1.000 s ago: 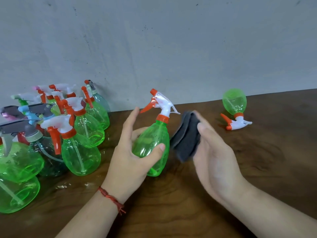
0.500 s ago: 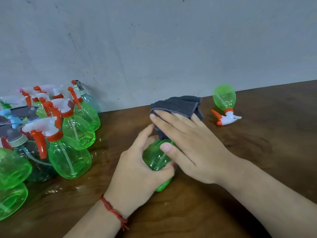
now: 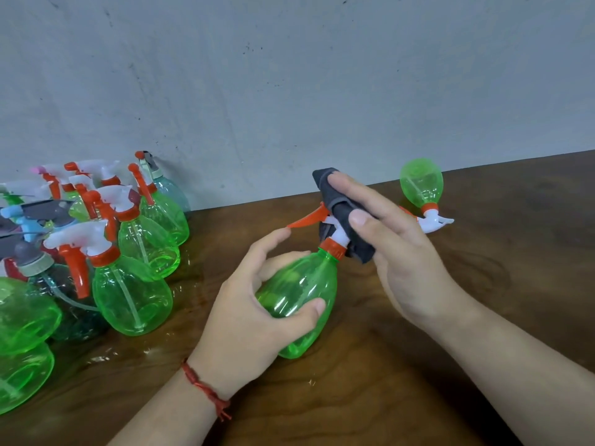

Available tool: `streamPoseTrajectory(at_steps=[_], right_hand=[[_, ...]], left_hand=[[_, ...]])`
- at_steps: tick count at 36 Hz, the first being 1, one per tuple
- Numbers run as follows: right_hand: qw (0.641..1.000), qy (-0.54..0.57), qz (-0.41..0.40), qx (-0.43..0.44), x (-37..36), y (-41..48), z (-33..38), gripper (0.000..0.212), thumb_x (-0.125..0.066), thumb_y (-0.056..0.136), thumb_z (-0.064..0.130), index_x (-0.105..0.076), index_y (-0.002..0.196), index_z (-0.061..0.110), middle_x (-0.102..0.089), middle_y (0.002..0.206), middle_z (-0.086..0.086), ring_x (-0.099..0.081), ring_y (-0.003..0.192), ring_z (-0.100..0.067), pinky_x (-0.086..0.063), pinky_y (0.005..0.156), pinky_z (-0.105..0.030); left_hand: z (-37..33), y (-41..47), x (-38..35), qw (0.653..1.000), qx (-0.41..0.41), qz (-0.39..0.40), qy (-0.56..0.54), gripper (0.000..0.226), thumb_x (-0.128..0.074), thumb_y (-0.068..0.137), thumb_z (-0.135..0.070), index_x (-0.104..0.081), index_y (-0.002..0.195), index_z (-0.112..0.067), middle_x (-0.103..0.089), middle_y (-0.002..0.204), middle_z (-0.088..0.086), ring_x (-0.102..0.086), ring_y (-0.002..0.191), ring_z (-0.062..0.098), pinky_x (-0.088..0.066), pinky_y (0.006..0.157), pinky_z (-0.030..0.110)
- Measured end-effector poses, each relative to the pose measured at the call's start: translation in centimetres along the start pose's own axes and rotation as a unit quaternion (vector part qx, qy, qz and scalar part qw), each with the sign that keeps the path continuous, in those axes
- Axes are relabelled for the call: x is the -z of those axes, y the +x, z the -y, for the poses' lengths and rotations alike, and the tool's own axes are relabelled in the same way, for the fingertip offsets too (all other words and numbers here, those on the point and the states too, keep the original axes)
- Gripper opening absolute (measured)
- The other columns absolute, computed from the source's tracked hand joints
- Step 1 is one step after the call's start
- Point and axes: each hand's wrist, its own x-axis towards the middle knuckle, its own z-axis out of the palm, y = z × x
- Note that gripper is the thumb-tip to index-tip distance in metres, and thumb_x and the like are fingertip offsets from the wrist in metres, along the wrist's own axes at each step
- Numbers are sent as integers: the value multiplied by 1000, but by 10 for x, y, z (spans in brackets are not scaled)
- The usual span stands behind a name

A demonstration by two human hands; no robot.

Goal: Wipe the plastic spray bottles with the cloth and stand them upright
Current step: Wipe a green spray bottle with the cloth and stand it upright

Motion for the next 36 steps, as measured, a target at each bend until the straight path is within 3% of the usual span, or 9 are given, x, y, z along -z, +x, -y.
streamPoseTrajectory(at_steps=[3, 6, 12, 17, 19, 27, 31, 34, 36], right_hand=[[997, 74, -13, -18, 2, 0, -1, 47, -52, 102, 18, -58, 148, 16, -63, 149, -1, -56, 143, -19, -40, 122, -46], [996, 84, -12, -23, 1, -1, -9, 47, -54, 101, 17, -58, 148, 14, -60, 154, -1, -48, 149, -16, -32, 127, -49], [1000, -2, -23, 17, -2, -1, -21, 43, -58, 104, 8, -59, 146, 17, -54, 159, 5, -42, 151, -5, -42, 113, -18], [987, 124, -97, 34, 1, 5, -14, 54, -56, 101, 10, -50, 155, 15, -58, 155, 0, -49, 148, -17, -35, 126, -46], [980, 158, -115, 29, 1, 5, -11, 58, -55, 100, 11, -46, 157, 12, -58, 156, 0, -50, 148, -17, -34, 127, -46], [995, 62, -62, -44, -5, -1, -17, 43, -55, 107, 27, -58, 150, 22, -63, 150, 6, -52, 145, -14, -33, 126, -51], [995, 41, -67, -55, -9, -2, -19, 36, -50, 110, 28, -68, 141, 30, -59, 152, 13, -47, 148, -6, -32, 128, -44], [995, 18, -75, -61, -11, -3, -20, 31, -52, 111, 16, -71, 134, 25, -64, 145, 19, -50, 143, 2, -35, 127, -33], [992, 41, -91, -74, -10, -3, -19, 29, -56, 109, 16, -75, 130, 20, -69, 141, 12, -56, 140, -5, -38, 125, -40]], left_hand=[[2, 1, 0, 998, 14, -8, -59, 88, -91, 74, -35, -46, 151, -38, -76, 131, -8, -73, 122, 22, -55, 107, 52], [3, 3, -2, 993, 33, -24, -115, 90, -91, 70, -35, -48, 149, -32, -78, 127, -3, -75, 116, 23, -57, 103, 51], [7, 5, -3, 994, 39, -7, -99, 84, -90, 73, -39, -50, 146, -38, -77, 127, -6, -75, 116, 21, -57, 103, 52], [5, 6, -4, 991, 43, -17, -122, 84, -91, 73, -36, -50, 146, -35, -78, 127, -2, -76, 115, 25, -58, 101, 52], [6, 7, -1, 989, 49, -27, -139, 84, -90, 72, -36, -50, 145, -33, -78, 126, -2, -77, 113, 24, -59, 100, 53], [6, 3, -4, 995, 30, 19, -96, 76, -91, 78, -30, -53, 143, -41, -76, 130, -4, -74, 119, 24, -58, 102, 51], [4, 5, -2, 989, 38, -41, -133, 73, -91, 76, -22, -56, 140, -33, -79, 123, -1, -78, 110, 24, -63, 95, 50], [8, 8, 3, 983, 48, -81, -159, 69, -88, 76, -19, -58, 137, -28, -80, 121, 2, -79, 108, 27, -63, 92, 52], [11, 9, 7, 981, 50, -89, -165, 72, -92, 72, -27, -58, 136, -29, -80, 122, 4, -78, 109, 29, -61, 94, 55]])
